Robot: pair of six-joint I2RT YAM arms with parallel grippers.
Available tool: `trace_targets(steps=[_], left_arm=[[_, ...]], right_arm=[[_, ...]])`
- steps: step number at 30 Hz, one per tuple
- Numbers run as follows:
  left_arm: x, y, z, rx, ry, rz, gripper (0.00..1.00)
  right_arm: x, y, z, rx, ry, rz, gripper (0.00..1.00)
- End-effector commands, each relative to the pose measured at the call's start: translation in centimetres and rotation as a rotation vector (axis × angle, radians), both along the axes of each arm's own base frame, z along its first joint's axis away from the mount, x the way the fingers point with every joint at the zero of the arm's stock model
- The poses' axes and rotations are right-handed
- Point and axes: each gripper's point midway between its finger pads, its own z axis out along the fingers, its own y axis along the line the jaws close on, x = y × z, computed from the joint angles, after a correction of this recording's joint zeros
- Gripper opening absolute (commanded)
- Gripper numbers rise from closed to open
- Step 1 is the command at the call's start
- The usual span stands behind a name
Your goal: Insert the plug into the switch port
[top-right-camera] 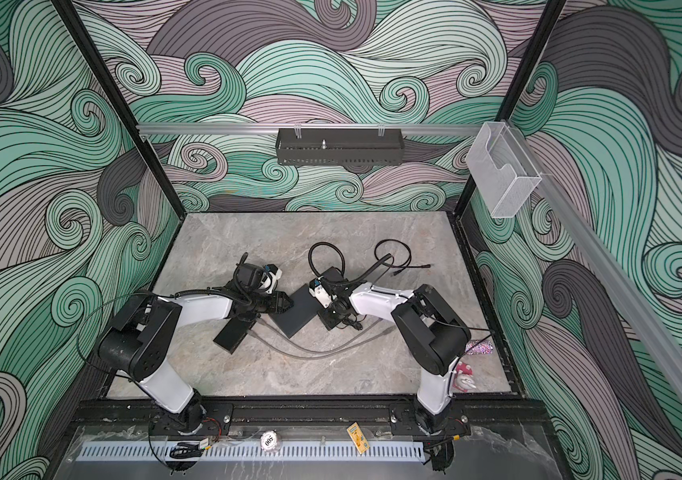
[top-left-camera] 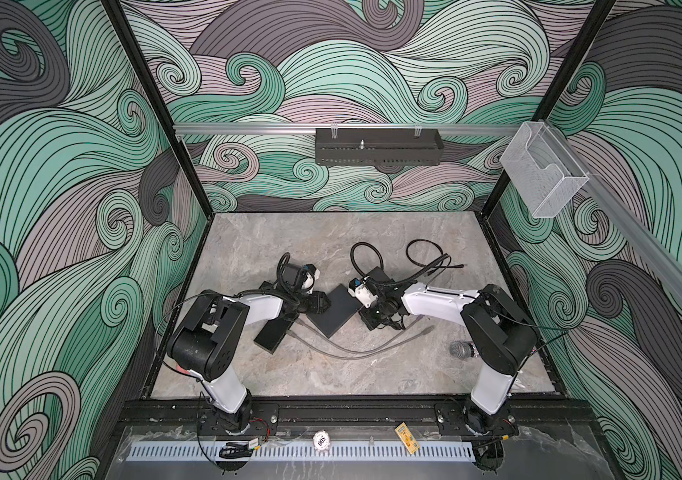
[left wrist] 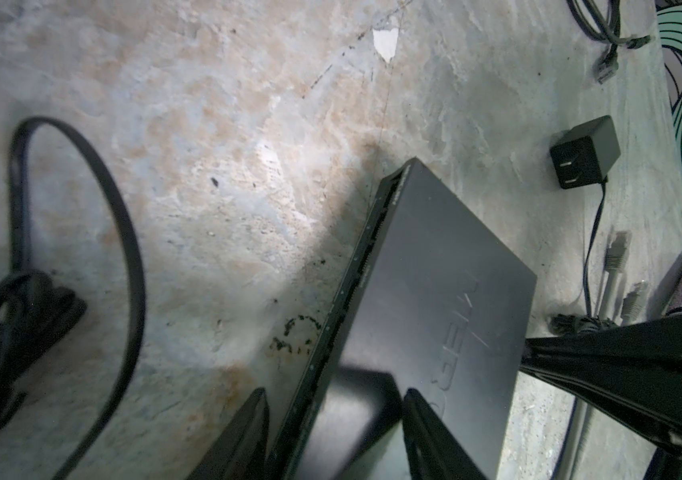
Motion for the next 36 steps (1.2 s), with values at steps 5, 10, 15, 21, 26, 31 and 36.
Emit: trace_targets(steps=[5, 10, 15, 21, 26, 31, 36], left_arm=[[-0.7, -0.6, -0.6, -0.004, 0.038, -0.037, 0.53], [-0.6, -1.0, -0.4, -0.017, 0.033, -0.056, 0.53], [0.1, -2.5, 0.4, -0.065, 0.002, -0.134, 0.53], [1.2, -4.4, 0.7, -0.119, 0.011, -0.241, 0.52], [1.6, -5.2, 0.2, -0.164, 0.024, -0.300, 0.49], [1.3, -5.6, -0.1, -0.199, 0.053, -0.330, 0.42], [0.7, -5.7, -0.3, -0.219, 0.073, -0.350, 0.41]], right_arm=[[1.1, 0.4, 0.8, -0.006, -0.060, 0.019, 0.00], [1.4, 0.6, 0.6, -0.009, -0.069, 0.032, 0.00], [1.4, 0.6, 0.2, -0.015, -0.068, 0.045, 0.00], [1.4, 1.0, 0.0, -0.003, -0.063, 0.064, 0.00], [1.5, 1.0, 0.0, -0.007, -0.070, 0.072, 0.00], [1.6, 1.0, -0.1, -0.011, -0.076, 0.083, 0.00], [2.5, 0.6, -0.1, -0.050, -0.111, 0.084, 0.00]])
